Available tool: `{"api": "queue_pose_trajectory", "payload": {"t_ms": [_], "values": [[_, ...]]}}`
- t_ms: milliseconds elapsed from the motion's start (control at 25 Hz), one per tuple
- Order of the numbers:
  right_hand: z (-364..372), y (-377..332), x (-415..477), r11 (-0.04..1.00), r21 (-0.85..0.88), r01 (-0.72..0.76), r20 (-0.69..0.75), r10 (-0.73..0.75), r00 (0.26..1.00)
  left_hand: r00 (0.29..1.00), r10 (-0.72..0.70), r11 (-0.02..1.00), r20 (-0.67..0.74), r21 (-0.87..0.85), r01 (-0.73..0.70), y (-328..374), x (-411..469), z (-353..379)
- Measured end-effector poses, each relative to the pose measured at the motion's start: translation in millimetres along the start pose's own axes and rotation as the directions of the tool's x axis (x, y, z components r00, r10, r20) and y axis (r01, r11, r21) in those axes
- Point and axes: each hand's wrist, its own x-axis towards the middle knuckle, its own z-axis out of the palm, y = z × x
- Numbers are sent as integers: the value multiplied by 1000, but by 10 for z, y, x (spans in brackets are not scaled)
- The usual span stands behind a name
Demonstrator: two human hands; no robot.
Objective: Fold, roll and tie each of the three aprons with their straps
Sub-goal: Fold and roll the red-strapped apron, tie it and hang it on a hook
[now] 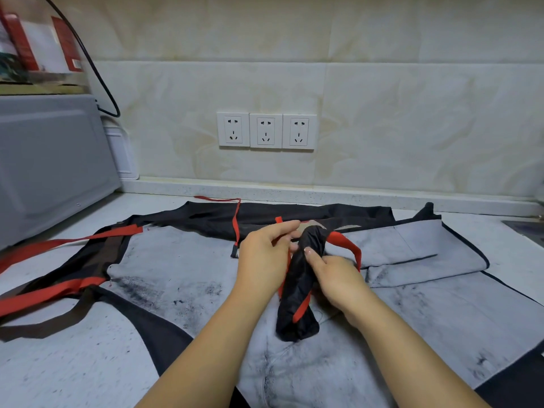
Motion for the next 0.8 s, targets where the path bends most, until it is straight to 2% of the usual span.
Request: {"api": "queue_pose_trajectory", "payload": {"t_ms": [80, 160, 240, 320, 440, 520, 600, 680, 800], "values": [[-67, 53, 24, 996, -93, -4, 22, 6, 1000, 989, -11, 986, 146, -164, 35, 21, -24, 16], [-75, 105, 51, 980, -197, 0, -3, -1, 1000, 970, -30, 978, 242, -192, 78, 5, -54, 39], [-73, 103, 44, 979, -205, -5, -92, -15, 996, 965, -111, 967, 239, -198, 160, -28, -53, 40], [-77, 84, 13, 983, -173, 52, -146, -78, 986, 951, -193, 940, 240, -235, 249, -26, -39, 22], [-107, 88, -24, 979, -29, 204, -77, -205, 976, 931, -199, 946, 305, -189, 264, -34, -24, 4], [-153, 77, -62, 967, 61, 248, -19, -247, 969, 930, -184, 952, 318, -177, 249, -63, -13, 9], [-191, 32, -99, 943, 235, 237, 46, -254, 966, 931, -175, 963, 321, -139, 230, -91, 2, 1], [-208, -28, -132, 875, 455, 167, 127, -250, 960, 916, -134, 982, 378, -75, 174, -107, -9, -17], [-229, -70, -141, 840, 535, 93, 173, -217, 961, 859, -85, 991, 504, -47, 125, -103, -19, -66]]}}
